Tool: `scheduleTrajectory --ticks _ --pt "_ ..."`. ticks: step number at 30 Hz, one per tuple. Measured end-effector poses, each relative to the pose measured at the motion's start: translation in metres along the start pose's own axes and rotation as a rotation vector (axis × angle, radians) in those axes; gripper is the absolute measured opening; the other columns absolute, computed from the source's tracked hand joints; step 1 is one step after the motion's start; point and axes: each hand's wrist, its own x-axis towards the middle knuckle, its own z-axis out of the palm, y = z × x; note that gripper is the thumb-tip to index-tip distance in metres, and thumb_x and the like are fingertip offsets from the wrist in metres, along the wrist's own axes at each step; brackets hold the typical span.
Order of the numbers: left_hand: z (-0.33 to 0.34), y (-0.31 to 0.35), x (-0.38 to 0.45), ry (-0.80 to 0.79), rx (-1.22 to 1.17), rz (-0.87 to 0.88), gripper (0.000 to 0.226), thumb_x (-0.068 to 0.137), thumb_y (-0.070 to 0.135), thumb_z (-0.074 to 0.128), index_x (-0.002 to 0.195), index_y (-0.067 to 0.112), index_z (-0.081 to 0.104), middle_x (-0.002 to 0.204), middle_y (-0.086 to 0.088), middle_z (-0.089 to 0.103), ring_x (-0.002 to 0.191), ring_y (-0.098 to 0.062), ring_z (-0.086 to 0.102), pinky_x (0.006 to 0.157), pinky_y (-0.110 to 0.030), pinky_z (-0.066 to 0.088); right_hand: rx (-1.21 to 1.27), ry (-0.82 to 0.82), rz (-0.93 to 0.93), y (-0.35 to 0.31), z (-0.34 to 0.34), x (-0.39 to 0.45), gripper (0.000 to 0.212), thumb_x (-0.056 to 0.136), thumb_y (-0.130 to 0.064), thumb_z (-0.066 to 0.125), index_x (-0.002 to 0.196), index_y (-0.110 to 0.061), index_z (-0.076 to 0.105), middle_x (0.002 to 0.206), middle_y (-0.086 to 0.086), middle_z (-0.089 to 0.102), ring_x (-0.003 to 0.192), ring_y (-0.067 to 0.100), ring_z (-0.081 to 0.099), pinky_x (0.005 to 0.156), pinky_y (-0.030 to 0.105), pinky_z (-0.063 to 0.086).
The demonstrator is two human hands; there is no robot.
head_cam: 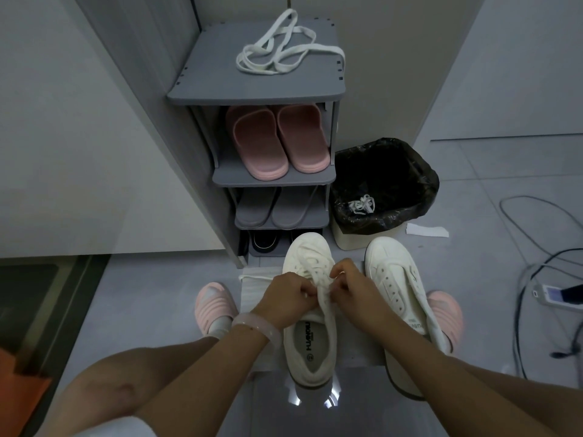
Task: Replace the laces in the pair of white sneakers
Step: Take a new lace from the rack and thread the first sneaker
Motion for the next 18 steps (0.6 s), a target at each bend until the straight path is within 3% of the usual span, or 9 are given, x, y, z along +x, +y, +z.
scheduleTrajectory --ticks 3,8,13,15,18 --pt "-0.002 -0.001 0.001 -0.029 -0.044 -0.011 0.015 0.083 0.014 0.065 0.094 0.008 0.074 0.079 0.002 0.062 0.057 0.001 0.045 0.058 -0.001 0.034 0.100 -0.006 0.054 0.005 -0.002 0.000 0.013 0.091 -0.003 0.045 0.096 -0.014 0.043 0.079 0.008 0.063 0.080 0.021 0.060 0.069 0.026 0.046" --pt "-0.002 -0.002 0.001 -0.038 -0.062 -0.005 0.013 0.083 0.011 0.064 0.090 0.006 0.074 0.073 0.000 0.058 0.053 0.002 0.043 0.056 -0.003 0.034 0.045 -0.030 0.013 0.006 0.002 0.001 0.010 0.092 -0.006 0.044 0.094 -0.015 0.044 0.082 0.011 0.063 0.079 0.025 0.061 0.071 0.036 0.049" --pt "-0.001 -0.002 0.001 -0.036 -0.010 0.025 0.014 0.083 0.013 0.064 0.090 0.002 0.071 0.070 0.003 0.051 0.056 -0.001 0.041 0.057 -0.005 0.034 -0.015 -0.044 -0.052 0.006 0.006 0.000 0.010 0.093 -0.006 0.044 0.094 -0.016 0.043 0.082 0.007 0.063 0.077 0.021 0.060 0.067 0.029 0.047" --pt "-0.001 -0.003 0.001 -0.028 0.017 0.027 0.016 0.084 0.014 0.063 0.090 0.002 0.072 0.073 -0.003 0.057 0.059 -0.004 0.044 0.057 -0.008 0.034 -0.060 -0.046 -0.065 0.006 0.006 0.002 0.010 0.092 -0.006 0.045 0.100 -0.013 0.044 0.075 0.003 0.060 0.068 0.015 0.057 0.059 0.019 0.042" --pt "0.002 -0.001 0.000 0.007 0.087 0.020 0.019 0.086 0.018 0.060 0.087 0.002 0.070 0.085 -0.013 0.064 0.077 -0.020 0.055 0.061 -0.019 0.032 -0.168 -0.055 -0.111 0.004 0.009 0.004 0.017 0.094 -0.009 0.042 0.111 -0.010 0.044 0.067 -0.004 0.049 0.059 0.010 0.046 0.050 0.015 0.034"
